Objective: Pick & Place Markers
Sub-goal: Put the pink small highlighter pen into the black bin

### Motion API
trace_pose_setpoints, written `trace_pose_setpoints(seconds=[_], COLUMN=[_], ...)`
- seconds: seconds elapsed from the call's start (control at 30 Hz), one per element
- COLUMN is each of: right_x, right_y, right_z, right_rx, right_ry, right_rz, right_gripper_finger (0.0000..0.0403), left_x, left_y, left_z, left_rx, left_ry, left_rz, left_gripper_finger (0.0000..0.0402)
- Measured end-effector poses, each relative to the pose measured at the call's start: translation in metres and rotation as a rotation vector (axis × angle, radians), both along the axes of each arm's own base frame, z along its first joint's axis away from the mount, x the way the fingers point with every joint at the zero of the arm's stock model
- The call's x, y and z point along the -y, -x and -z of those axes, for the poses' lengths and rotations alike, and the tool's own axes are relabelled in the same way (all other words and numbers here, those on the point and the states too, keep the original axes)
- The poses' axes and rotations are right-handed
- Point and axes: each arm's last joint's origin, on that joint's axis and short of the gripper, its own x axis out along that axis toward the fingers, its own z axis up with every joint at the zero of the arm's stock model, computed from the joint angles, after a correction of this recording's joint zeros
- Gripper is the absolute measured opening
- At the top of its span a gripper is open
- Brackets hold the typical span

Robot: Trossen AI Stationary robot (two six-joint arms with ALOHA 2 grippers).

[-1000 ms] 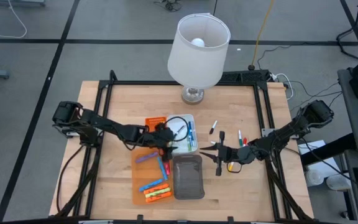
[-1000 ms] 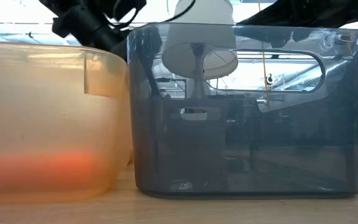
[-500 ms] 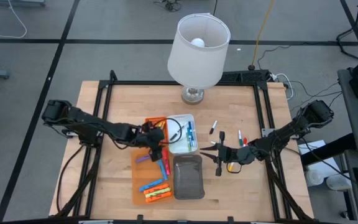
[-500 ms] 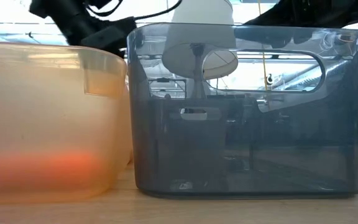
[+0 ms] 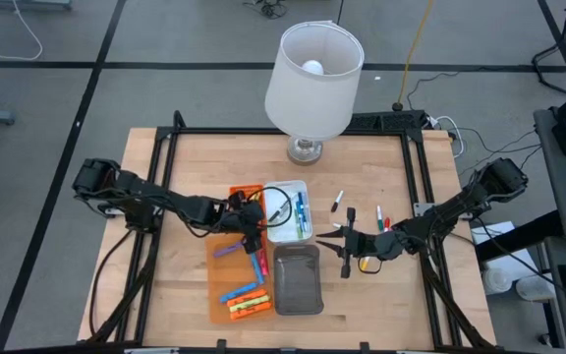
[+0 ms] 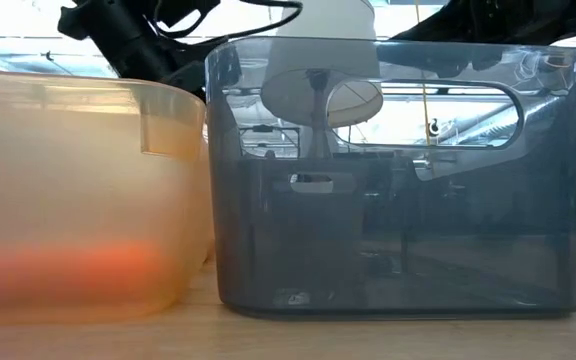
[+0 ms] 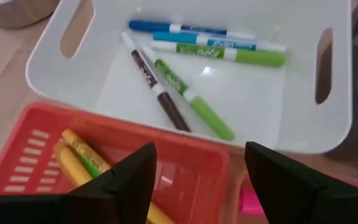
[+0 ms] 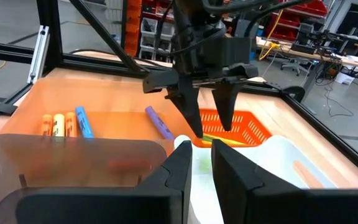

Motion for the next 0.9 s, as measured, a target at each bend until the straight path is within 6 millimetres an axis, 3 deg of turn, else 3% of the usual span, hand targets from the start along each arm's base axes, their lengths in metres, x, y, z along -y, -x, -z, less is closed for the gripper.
trace_pose_setpoints(seconds=[0.33,0.47,0.7,0.8,0.9], right_x=[0.000,-0.002,-0.019,-0.024,-0.017], right_y=[0.000,0.004,0.016,0.021,0.035], right_z=[0.000,0.000,-0.019,-0.030,-0.031], right_rx=[0.000,-0.028,-0.298,-0.418,-0.577], right_ry=[-0.001,0.017,0.120,0.021,-0.150], right_rz=[0.000,-0.011,0.115,0.221,0.391], right_gripper_finger=[0.0047,0.0048,0.0068,0.0079,0.0084], left_x=[-0.009,-0.007,0.014,0.021,0.028], left_y=[-0.005,-0.014,-0.024,-0.020,-0.017], left_z=[-0.004,-0.012,-0.039,-0.049,-0.059], left_rx=[0.059,0.157,0.404,0.456,0.504], left_ry=[-0.037,-0.063,-0.098,-0.053,-0.026], left_rz=[-0.037,0.044,0.314,0.424,0.496], left_gripper_finger=[0.0250,0.0250,0.0250,0.0250,0.0250])
